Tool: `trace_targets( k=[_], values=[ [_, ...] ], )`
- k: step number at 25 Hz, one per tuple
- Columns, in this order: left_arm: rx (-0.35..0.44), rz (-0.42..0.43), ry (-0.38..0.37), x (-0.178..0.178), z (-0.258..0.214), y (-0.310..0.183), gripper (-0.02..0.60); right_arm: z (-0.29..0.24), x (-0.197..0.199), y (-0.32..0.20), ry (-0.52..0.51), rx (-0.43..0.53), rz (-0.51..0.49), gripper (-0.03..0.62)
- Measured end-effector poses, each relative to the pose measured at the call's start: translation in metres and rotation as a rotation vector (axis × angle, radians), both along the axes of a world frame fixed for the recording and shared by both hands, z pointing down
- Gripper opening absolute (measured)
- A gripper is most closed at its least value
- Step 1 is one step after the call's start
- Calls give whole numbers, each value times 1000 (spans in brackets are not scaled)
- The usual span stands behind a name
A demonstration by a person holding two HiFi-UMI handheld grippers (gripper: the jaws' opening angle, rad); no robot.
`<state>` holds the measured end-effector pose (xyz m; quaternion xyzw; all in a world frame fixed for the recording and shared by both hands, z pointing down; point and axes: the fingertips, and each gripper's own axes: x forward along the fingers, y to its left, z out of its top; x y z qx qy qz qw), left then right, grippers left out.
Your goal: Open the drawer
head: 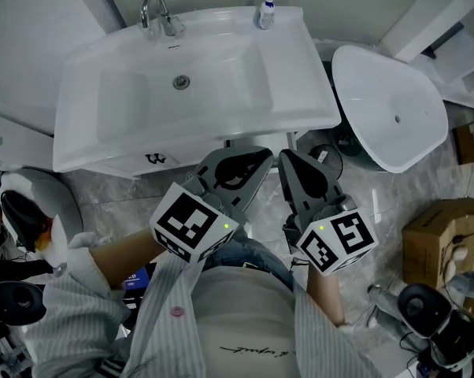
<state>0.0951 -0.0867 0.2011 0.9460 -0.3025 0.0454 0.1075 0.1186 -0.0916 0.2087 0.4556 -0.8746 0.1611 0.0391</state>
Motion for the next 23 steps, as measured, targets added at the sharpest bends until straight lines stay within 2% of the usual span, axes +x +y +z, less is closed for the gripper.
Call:
trace_targets(
  k=[23],
  values=[
    [-25,13,-15,-1,7,-2,17,10,-1,-3,-15,-44,2,9]
  ],
)
